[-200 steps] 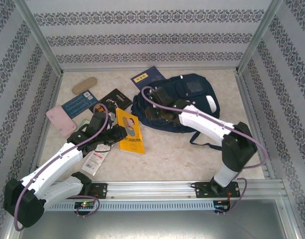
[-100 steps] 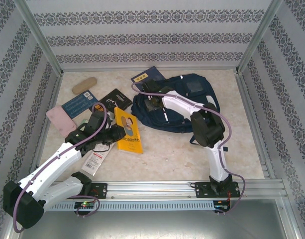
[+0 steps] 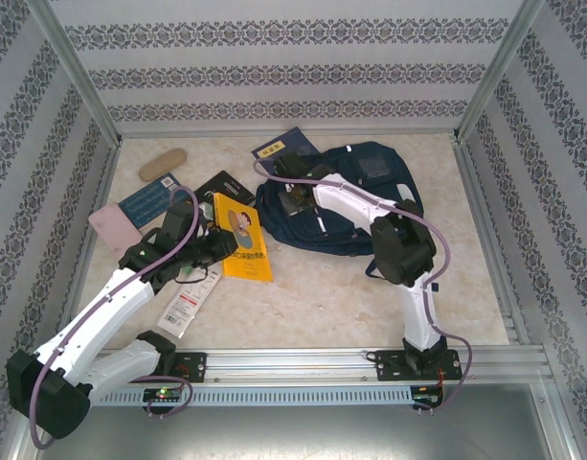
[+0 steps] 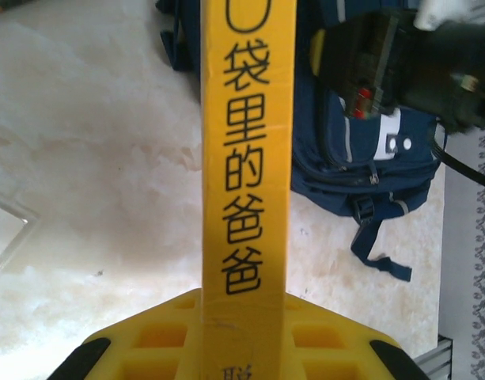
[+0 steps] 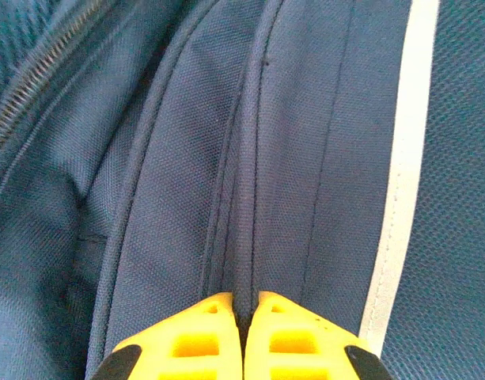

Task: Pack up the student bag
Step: Open the student bag at the top-center of the table, then place the book in the student bag.

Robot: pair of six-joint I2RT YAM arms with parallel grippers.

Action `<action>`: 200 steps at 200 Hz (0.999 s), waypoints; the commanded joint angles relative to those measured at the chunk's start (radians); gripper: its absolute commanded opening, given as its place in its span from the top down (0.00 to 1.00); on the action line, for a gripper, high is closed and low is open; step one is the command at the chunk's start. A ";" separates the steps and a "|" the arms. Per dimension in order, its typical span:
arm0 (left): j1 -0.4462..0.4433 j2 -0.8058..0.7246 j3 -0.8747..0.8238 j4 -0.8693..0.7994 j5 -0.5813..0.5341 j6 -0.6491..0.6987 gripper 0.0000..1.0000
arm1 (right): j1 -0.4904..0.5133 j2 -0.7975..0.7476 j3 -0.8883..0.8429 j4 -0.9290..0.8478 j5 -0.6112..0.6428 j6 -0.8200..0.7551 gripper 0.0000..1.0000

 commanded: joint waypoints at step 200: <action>-0.080 0.716 0.266 1.058 0.257 -0.306 1.00 | -0.212 -0.468 0.091 -0.043 -0.413 0.328 1.00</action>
